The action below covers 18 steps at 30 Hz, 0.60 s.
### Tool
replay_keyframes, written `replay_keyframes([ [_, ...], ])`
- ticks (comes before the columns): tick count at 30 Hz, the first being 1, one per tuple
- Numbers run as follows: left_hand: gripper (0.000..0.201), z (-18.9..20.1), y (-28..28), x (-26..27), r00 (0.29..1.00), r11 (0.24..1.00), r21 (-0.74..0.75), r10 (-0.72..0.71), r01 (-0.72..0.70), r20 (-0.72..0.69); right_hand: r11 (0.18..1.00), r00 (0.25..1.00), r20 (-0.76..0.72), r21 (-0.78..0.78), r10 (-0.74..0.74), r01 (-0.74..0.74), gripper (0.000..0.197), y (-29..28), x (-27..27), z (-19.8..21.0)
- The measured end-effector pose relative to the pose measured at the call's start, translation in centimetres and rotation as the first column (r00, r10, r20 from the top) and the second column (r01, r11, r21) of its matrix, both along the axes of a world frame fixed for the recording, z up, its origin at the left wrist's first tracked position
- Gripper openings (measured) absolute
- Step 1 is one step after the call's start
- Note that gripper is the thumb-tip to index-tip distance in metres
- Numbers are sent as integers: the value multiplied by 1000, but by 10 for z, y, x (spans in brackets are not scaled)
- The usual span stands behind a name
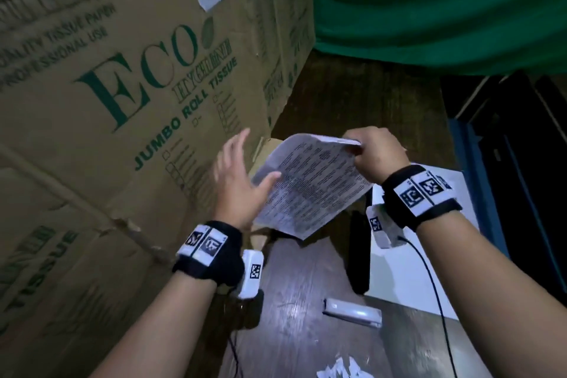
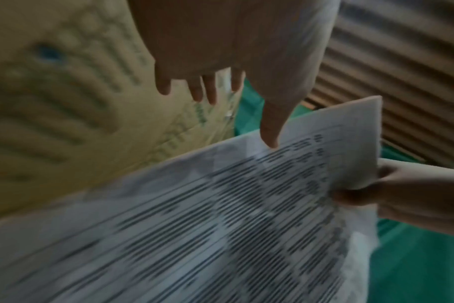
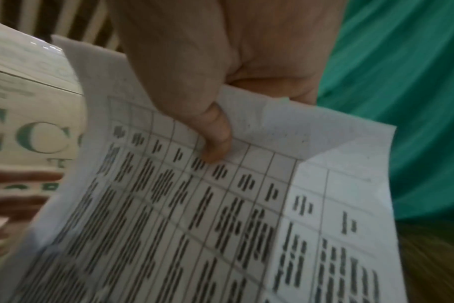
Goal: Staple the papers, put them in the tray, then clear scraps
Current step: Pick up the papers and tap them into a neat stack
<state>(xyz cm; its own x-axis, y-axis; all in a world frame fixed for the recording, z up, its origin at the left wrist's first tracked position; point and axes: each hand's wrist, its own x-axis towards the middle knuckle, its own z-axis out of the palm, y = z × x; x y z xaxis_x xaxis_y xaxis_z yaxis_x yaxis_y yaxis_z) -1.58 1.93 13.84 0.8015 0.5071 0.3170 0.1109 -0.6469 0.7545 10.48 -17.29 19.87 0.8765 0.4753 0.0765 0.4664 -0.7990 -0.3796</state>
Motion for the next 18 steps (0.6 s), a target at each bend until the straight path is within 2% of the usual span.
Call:
replay_keyframes([
  [1, 66, 11, -5, 8, 997, 996, 47, -75, 75, -1, 998, 998, -9, -31, 54, -54, 22, 5, -3, 6],
  [3, 37, 21, -12, 21, 983, 983, 30, -184, 183, 10, 994, 994, -36, -28, 103, -104, 21, 8, -9, 9],
  [4, 26, 23, -15, 26, 981, 981, -27, -195, 195, 6, 996, 995, -41, 5, 88, -88, 21, 6, -9, 7],
  [6, 12, 25, -19, 33, 985, 973, -159, -170, 169, 8, 982, 997, -61, 176, -57, 67, 9, -5, -4, -4],
  [7, 9, 23, -19, 34, 987, 960, -233, -154, 158, 33, 941, 983, -77, 289, -164, 179, 20, -13, -1, -13],
  [8, 10, 21, -17, 34, 988, 937, -313, -139, 153, 68, 867, 957, -142, 405, -254, 290, 42, -22, -1, -21],
  [9, 12, 18, -16, 33, 988, 909, -387, -123, 151, 96, 760, 922, -256, 525, -290, 384, 61, -30, -1, -30],
  [10, 13, 13, -13, 32, 988, 880, -450, -113, 150, 109, 640, 882, -392, 613, -262, 463, 72, -37, -3, -39],
  [11, 13, 8, -11, 31, 987, 847, -508, -111, 153, 112, 546, 834, -522, 652, -179, 525, 73, -41, -6, -49],
  [12, 13, 2, -10, 29, 987, 811, -563, -115, 159, 114, 497, 783, -618, 660, -65, 563, 65, -44, -8, -58],
  [13, 12, -2, -11, 27, 986, 778, -607, -114, 163, 118, 494, 749, -662, 662, 33, 564, 50, -46, -10, -65],
  [14, 10, -7, -13, 25, 987, 754, -638, -104, 159, 123, 528, 746, -662, 660, 73, 534, 33, -44, -14, -70],
  [16, 6, -12, -19, 24, 989, 737, -661, -69, 141, 133, 592, 800, -598, 663, 50, 459, 15, -36, -22, -71],
  [18, 1, -12, -25, 22, 992, 752, -653, -15, 93, 124, 583, 840, -543, 681, -3, 443, 13, -30, -25, -73],
])
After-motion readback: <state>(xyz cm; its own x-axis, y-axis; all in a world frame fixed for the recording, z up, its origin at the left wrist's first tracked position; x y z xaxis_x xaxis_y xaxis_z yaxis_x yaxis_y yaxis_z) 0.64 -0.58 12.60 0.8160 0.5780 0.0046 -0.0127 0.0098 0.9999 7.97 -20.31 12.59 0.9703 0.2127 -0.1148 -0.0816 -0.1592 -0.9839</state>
